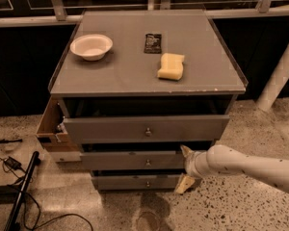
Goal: Open middle drawer
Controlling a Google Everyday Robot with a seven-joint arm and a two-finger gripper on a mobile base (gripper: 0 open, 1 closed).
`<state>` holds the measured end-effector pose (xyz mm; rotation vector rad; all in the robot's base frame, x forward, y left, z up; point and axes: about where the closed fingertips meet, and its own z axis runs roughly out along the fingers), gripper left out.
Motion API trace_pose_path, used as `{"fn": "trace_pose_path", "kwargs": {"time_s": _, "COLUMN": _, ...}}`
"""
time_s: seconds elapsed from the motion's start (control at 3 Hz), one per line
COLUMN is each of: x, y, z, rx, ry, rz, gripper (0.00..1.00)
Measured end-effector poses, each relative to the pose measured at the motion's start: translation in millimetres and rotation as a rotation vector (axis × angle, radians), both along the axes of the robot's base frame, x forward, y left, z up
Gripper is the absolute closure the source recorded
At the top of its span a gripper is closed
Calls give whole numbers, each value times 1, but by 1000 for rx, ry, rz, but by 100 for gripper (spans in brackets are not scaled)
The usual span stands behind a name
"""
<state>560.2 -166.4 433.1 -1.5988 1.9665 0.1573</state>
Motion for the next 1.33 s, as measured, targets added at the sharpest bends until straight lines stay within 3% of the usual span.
{"fn": "trace_pose_path", "kwargs": {"time_s": 1.33, "x": 37, "y": 10, "z": -17, "rx": -28, "ry": 30, "rz": 26, "gripper": 0}}
